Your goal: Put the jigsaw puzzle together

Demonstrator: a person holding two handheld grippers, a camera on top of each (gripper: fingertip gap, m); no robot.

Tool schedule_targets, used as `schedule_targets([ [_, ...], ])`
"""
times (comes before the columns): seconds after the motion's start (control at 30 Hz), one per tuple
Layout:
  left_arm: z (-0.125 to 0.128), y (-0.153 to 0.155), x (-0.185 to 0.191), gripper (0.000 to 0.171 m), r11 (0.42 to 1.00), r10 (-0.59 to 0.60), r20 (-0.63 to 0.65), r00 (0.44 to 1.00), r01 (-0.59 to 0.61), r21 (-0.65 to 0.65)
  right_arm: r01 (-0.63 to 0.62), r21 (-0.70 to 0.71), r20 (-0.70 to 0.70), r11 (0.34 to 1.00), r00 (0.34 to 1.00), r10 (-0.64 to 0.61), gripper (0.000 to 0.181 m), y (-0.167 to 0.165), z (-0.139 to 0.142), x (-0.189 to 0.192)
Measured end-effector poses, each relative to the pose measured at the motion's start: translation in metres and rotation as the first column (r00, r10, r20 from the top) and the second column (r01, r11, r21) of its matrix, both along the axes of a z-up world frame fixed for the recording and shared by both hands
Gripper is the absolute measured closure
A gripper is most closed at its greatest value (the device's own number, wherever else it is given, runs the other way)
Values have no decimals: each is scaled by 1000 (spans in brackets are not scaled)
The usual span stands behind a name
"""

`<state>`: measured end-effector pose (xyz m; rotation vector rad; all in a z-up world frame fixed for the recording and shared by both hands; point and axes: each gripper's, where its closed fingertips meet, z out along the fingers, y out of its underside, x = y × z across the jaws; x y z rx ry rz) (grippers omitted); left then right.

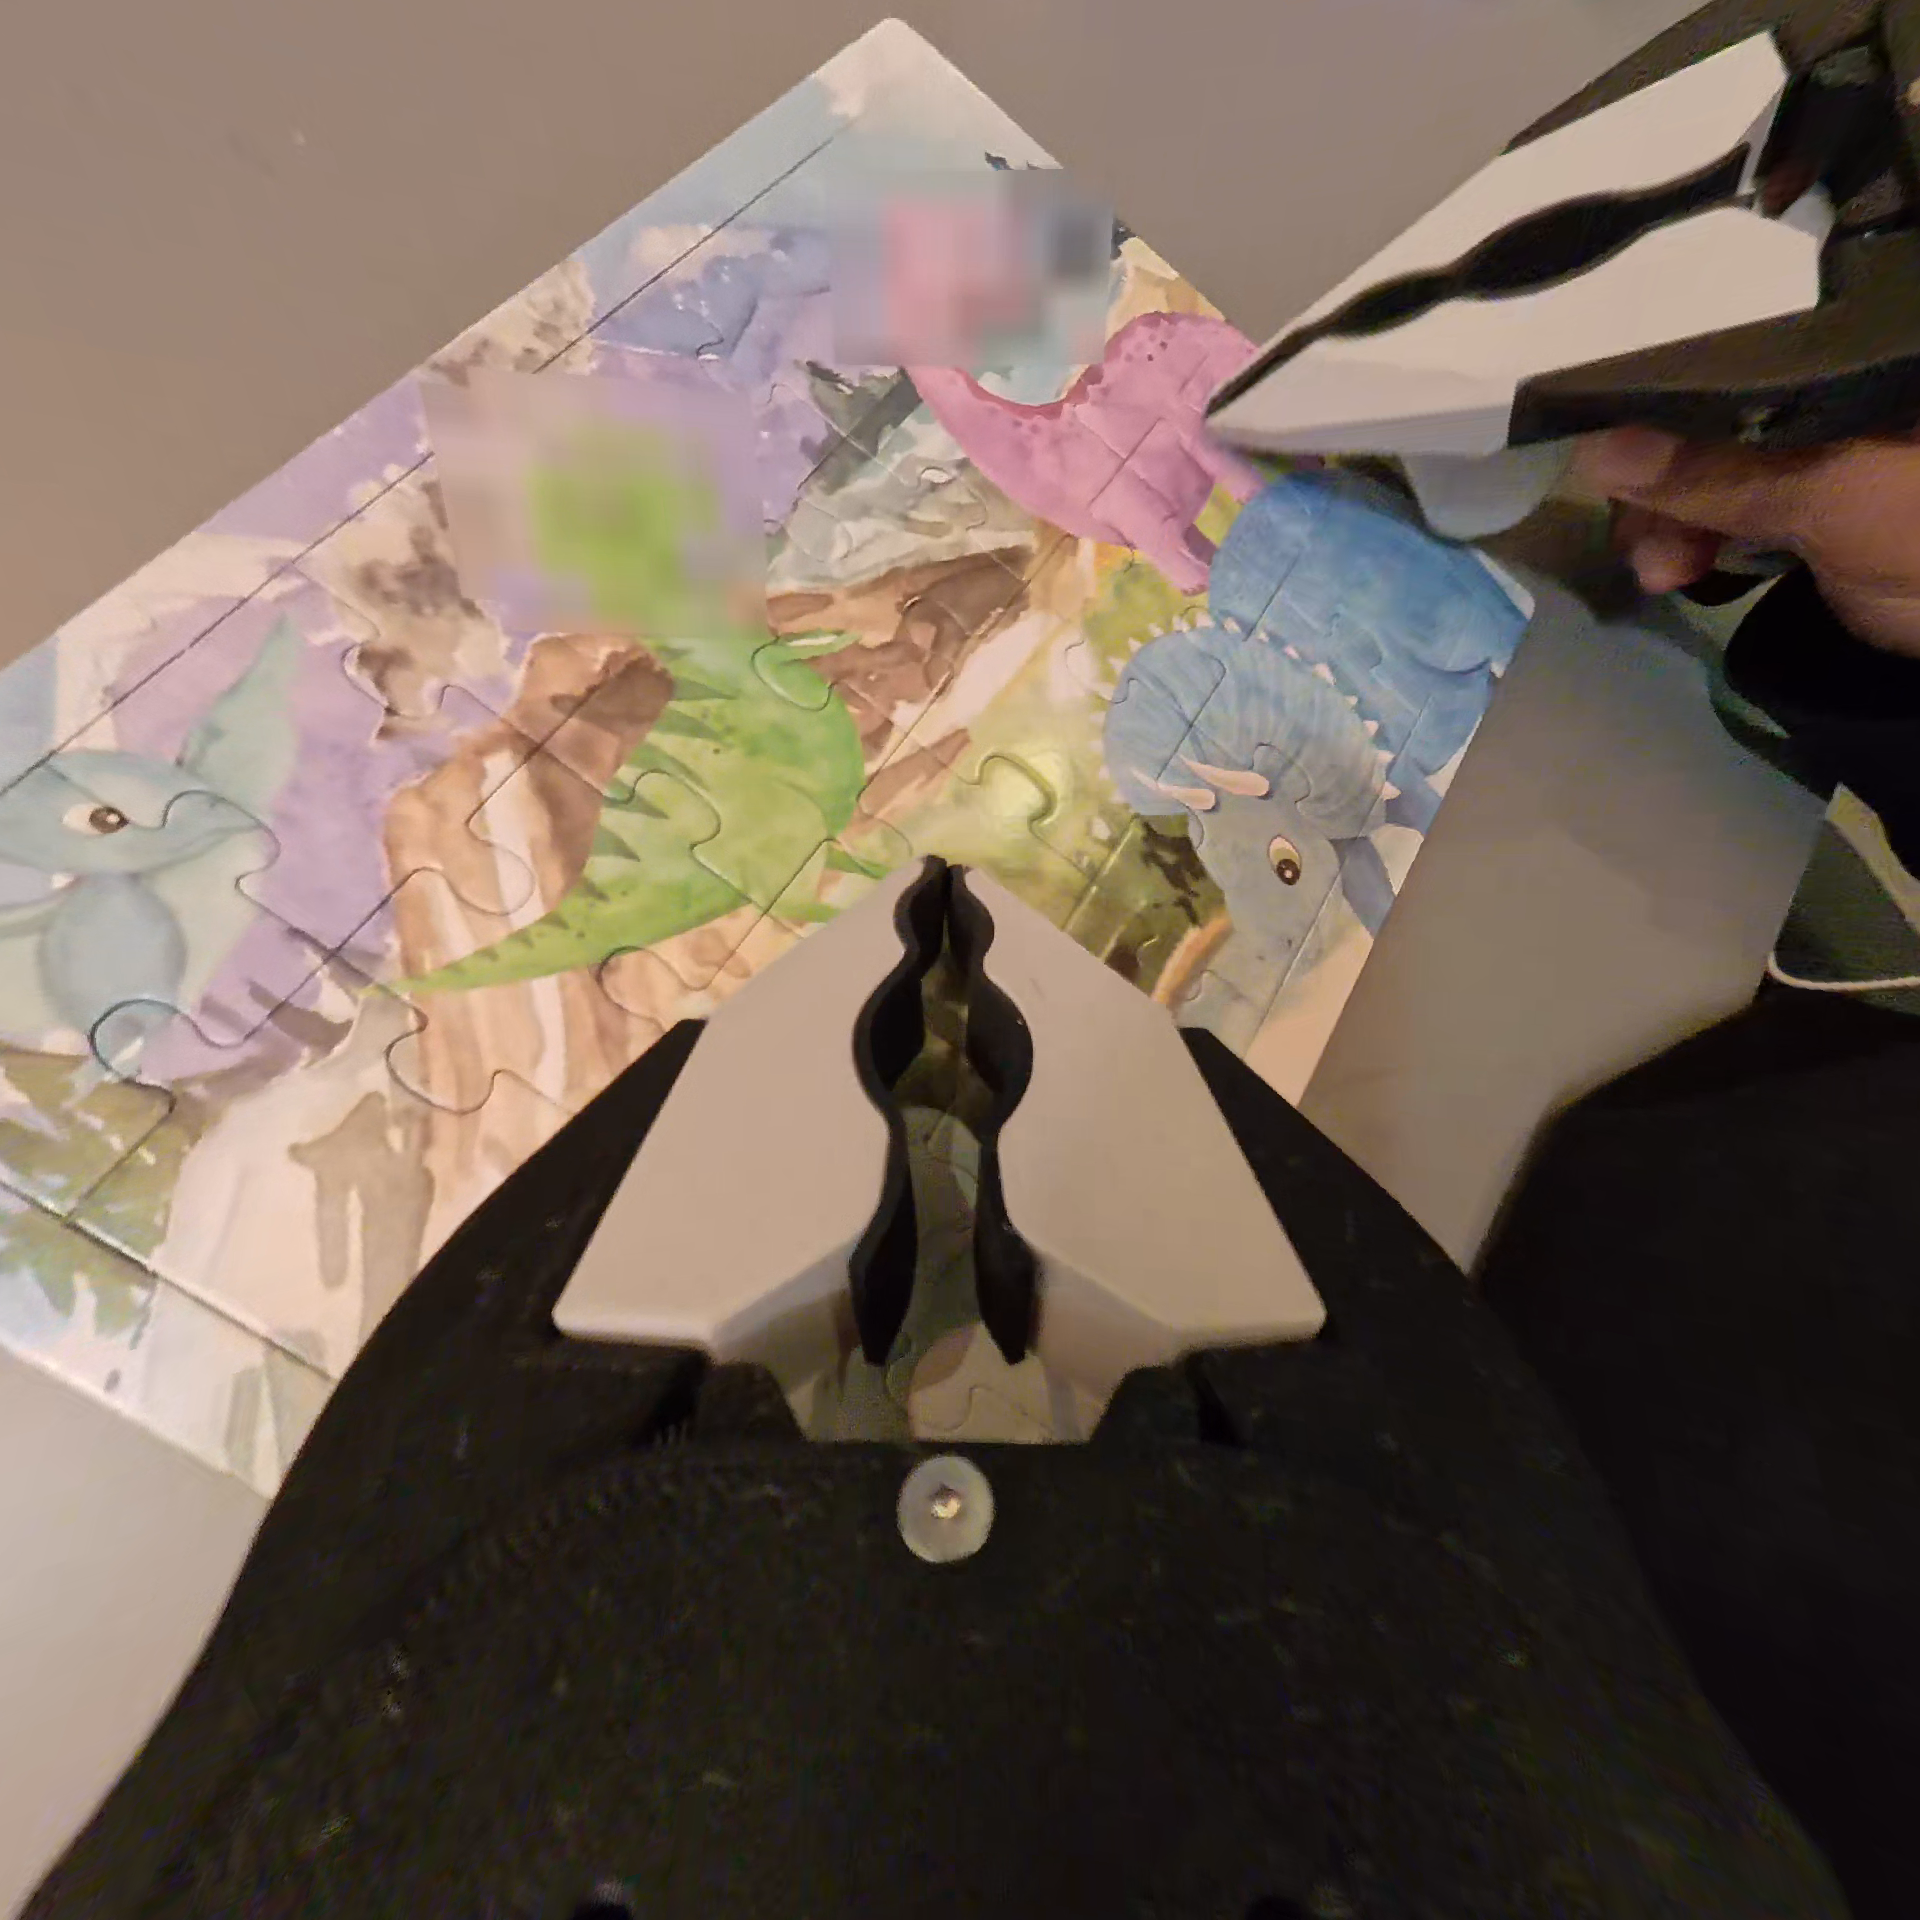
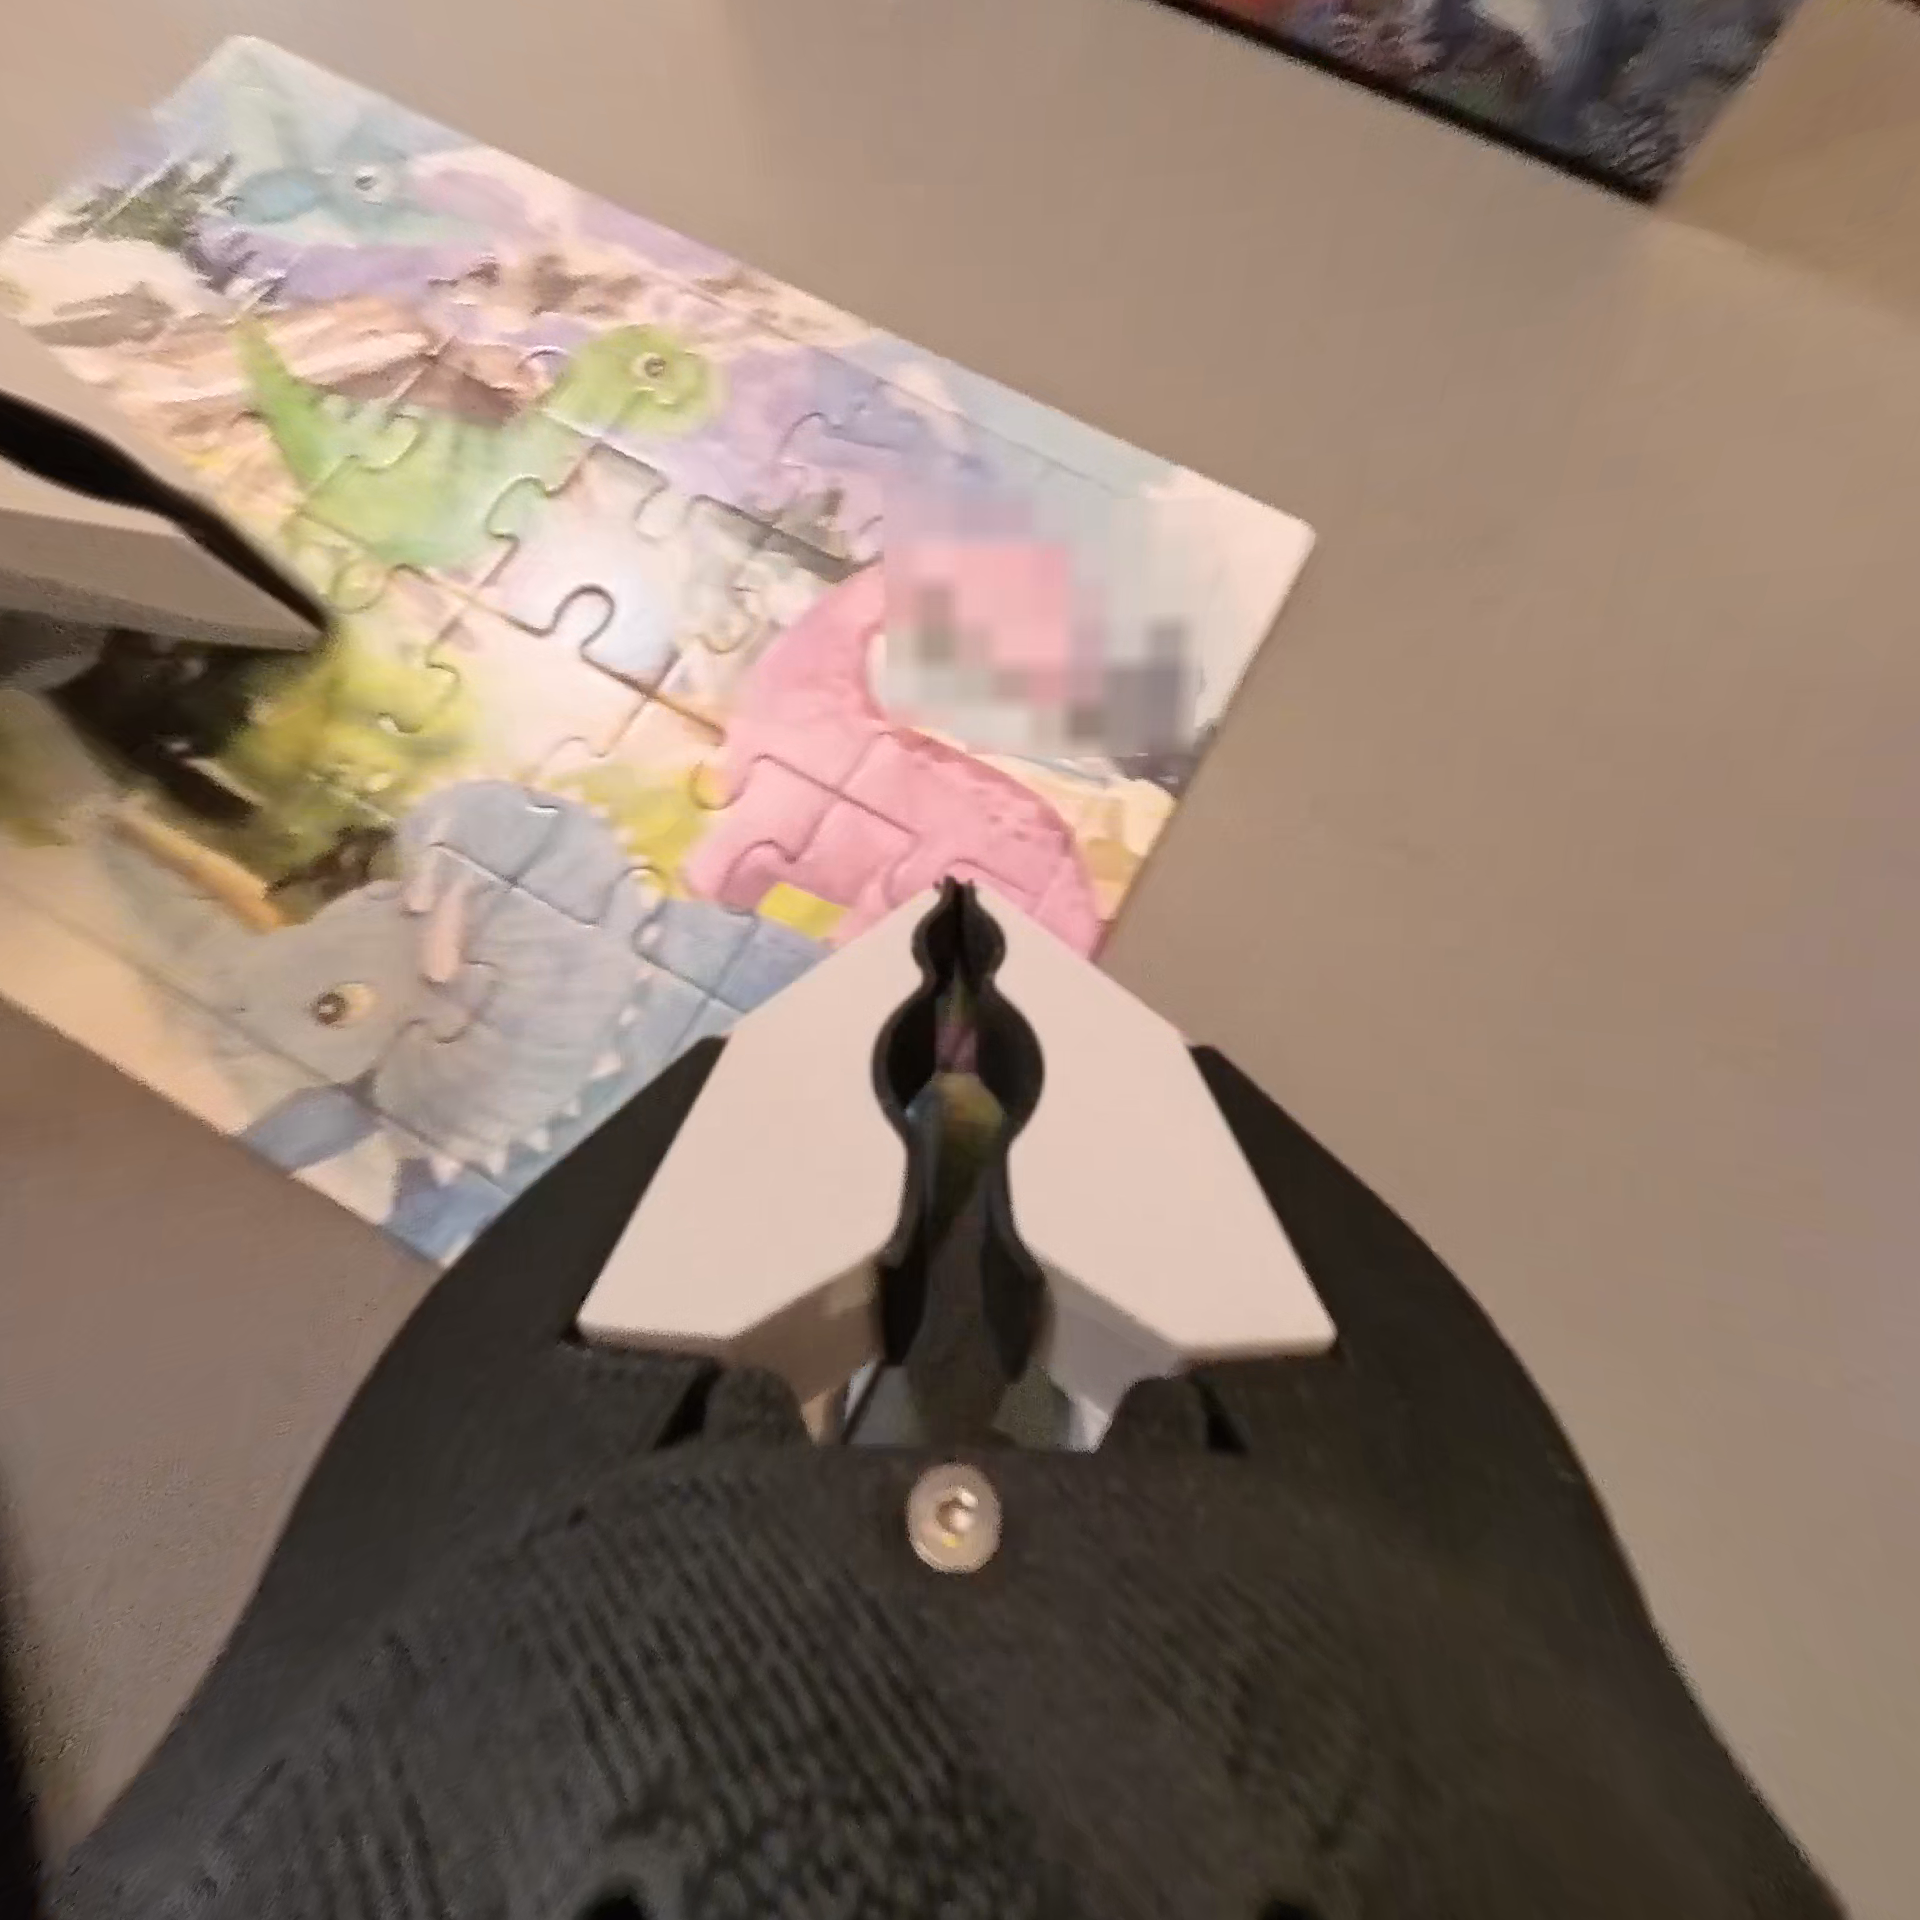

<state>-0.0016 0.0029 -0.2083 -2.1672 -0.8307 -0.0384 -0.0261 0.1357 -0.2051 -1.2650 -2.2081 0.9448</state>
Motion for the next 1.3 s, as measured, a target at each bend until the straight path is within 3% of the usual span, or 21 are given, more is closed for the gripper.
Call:
schedule_targets([
  [0.07,0,-1,-1,171,1000,6,13,1000,-6,13,17,-1,-3,1000,1000,-17,181,2,0,-1],
  [0.2,0,-1,-1,171,1000,-5,-27,1000,4,-20,-92,-63,15,994,996,93,181,-42,0,10],
  [0.27,0,-1,-1,171,999,-12,-49,999,10,-35,-128,-19,-1,992,992,128,181,-51,0,12],
  [0.53,0,-1,-1,171,1000,4,-37,999,-4,-17,48,70,-18,996,999,-47,181,10,0,-8],
  [0.6,0,-1,-1,171,1000,3,-37,999,-3,-18,8,89,-26,996,1000,-6,181,-4,0,-6],
  [0.7,0,-1,-1,171,1000,-1,-36,999,0,-20,-119,-14,-4,993,993,119,181,-53,0,6],
  [0.77,0,-1,-1,171,1000,-4,-35,999,3,-23,-152,19,-28,988,988,153,181,-63,0,5],
  [0.87,0,-1,-1,171,1000,-3,-37,999,2,-22,-77,100,-70,992,994,85,181,-36,0,-14],
  [0.97,0,-1,-1,171,1000,-4,-44,999,2,-26,42,59,-64,997,997,-39,181,-5,0,-35],
  [1.03,0,-1,-1,171,1000,-4,-44,999,3,-26,89,31,-52,996,995,-87,181,0,0,-47],
  [1.1,0,0,-1,171,1000,-5,-42,999,4,-26,90,37,-50,995,995,-88,181,-13,0,-54],
  [1.2,-1,-1,-1,171,1000,-9,-42,999,7,-29,7,60,-59,998,998,-4,181,-58,0,-54],
  [1.3,-1,-1,-1,171,999,-13,-43,999,12,-32,-167,-13,-19,986,986,167,181,-120,0,-37],
])
